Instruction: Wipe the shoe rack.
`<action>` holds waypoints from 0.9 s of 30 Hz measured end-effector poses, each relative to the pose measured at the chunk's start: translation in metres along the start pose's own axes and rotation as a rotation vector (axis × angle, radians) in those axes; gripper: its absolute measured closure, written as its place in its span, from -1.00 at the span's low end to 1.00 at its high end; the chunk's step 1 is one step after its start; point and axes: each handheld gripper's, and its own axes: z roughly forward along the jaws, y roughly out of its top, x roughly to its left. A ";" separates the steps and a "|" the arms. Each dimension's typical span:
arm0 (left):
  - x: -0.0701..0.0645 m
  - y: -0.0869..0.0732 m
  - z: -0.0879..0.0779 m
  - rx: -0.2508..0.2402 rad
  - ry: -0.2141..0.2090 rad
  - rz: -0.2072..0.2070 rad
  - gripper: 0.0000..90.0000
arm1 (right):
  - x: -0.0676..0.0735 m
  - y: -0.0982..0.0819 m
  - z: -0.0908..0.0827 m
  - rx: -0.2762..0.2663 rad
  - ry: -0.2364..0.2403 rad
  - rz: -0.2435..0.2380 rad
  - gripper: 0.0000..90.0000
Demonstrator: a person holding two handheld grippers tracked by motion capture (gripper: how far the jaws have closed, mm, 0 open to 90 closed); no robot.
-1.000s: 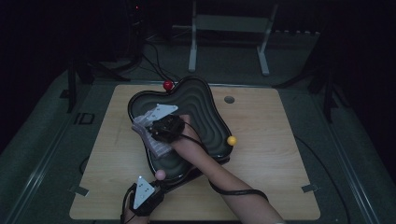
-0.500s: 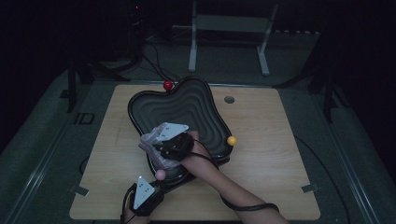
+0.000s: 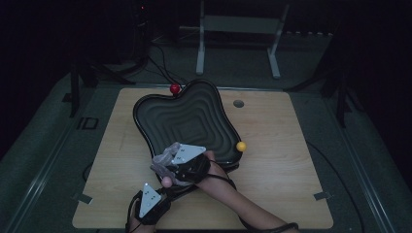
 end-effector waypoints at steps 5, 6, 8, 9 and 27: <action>0.000 0.000 0.000 -0.003 -0.001 -0.002 0.65 | -0.002 -0.008 -0.005 0.001 0.018 0.012 0.51; 0.000 0.000 0.000 -0.002 -0.003 -0.002 0.65 | -0.002 -0.008 -0.005 0.002 0.022 0.016 0.51; 0.001 -0.001 0.000 -0.003 -0.004 -0.003 0.65 | -0.003 -0.008 -0.005 0.001 0.025 0.018 0.50; 0.001 -0.001 0.000 -0.004 -0.003 -0.004 0.65 | -0.003 -0.007 -0.005 -0.001 0.023 0.018 0.50; 0.001 0.000 0.000 -0.004 -0.006 0.001 0.65 | -0.059 0.051 -0.020 -0.112 -0.119 0.074 0.51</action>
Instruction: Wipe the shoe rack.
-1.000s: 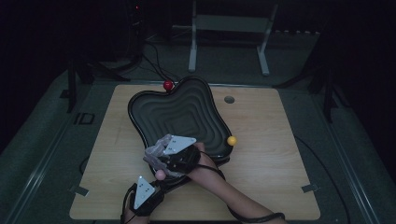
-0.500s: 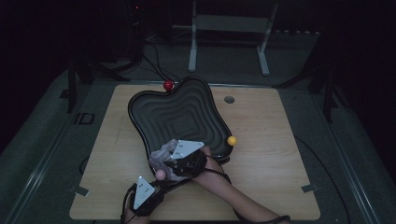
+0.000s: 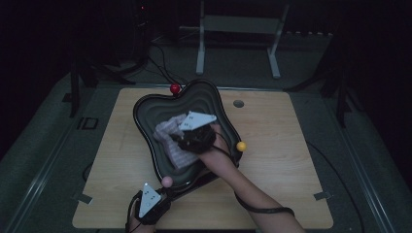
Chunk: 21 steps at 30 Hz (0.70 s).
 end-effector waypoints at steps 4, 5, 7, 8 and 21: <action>0.000 0.000 0.000 0.000 -0.001 -0.002 0.65 | -0.020 0.030 0.008 -0.014 -0.055 0.034 0.51; 0.000 0.000 0.000 0.000 -0.003 -0.003 0.65 | -0.025 0.036 0.013 -0.006 -0.064 0.046 0.51; 0.000 0.000 0.000 -0.003 -0.003 -0.006 0.65 | -0.032 0.046 0.023 0.011 -0.087 0.056 0.51; 0.000 0.000 0.000 -0.004 -0.003 -0.007 0.65 | -0.034 0.051 0.029 0.015 -0.092 0.052 0.51; 0.001 -0.001 -0.001 -0.001 0.005 -0.009 0.65 | -0.035 0.059 0.080 0.049 -0.129 0.062 0.48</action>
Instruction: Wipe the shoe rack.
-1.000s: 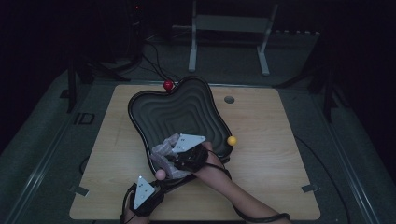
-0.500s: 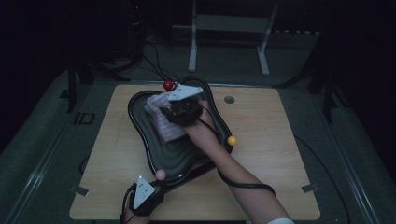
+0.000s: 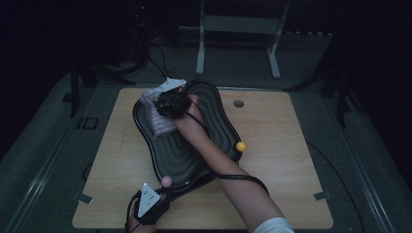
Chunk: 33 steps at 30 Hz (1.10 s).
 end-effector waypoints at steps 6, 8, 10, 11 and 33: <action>0.000 0.000 0.000 0.002 0.002 -0.004 0.65 | 0.015 -0.015 -0.003 -0.012 0.030 -0.018 0.47; -0.001 0.000 0.000 0.003 0.005 -0.001 0.65 | 0.021 -0.021 -0.006 -0.011 0.047 -0.034 0.47; 0.000 0.000 0.000 0.002 0.001 -0.002 0.65 | 0.026 -0.028 -0.010 -0.011 0.064 -0.053 0.47; 0.000 0.000 0.000 0.000 0.001 0.000 0.65 | 0.029 -0.031 -0.012 -0.012 0.068 -0.063 0.47; -0.001 0.001 0.000 0.010 0.008 0.006 0.65 | 0.057 -0.098 -0.056 0.017 0.162 -0.120 0.47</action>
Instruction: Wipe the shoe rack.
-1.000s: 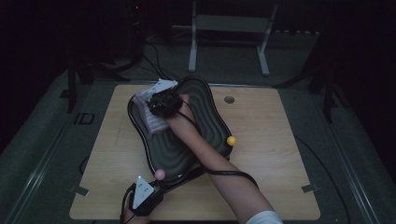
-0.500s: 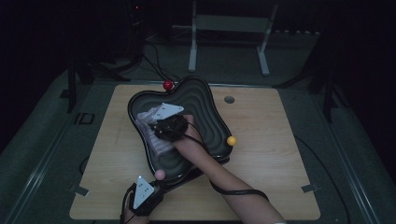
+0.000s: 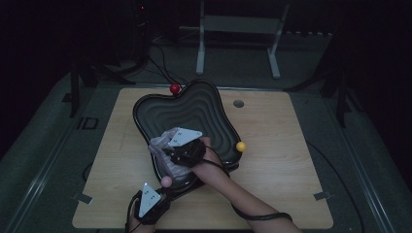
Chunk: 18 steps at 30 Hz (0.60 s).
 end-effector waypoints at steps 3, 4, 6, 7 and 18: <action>0.000 0.000 0.000 0.000 -0.001 0.001 0.65 | 0.005 -0.006 -0.004 0.008 0.016 -0.014 0.48; 0.000 0.000 0.000 -0.001 0.000 0.001 0.65 | 0.007 -0.007 -0.005 0.010 0.020 -0.015 0.48; 0.000 0.000 0.000 0.001 -0.001 0.001 0.65 | 0.010 -0.011 -0.007 0.009 0.027 -0.020 0.48; 0.000 0.000 0.000 0.001 -0.001 0.003 0.65 | 0.011 -0.013 -0.008 0.012 0.032 -0.022 0.48; 0.002 0.000 0.000 0.000 -0.022 -0.018 0.64 | 0.024 -0.040 -0.027 0.031 0.053 -0.039 0.50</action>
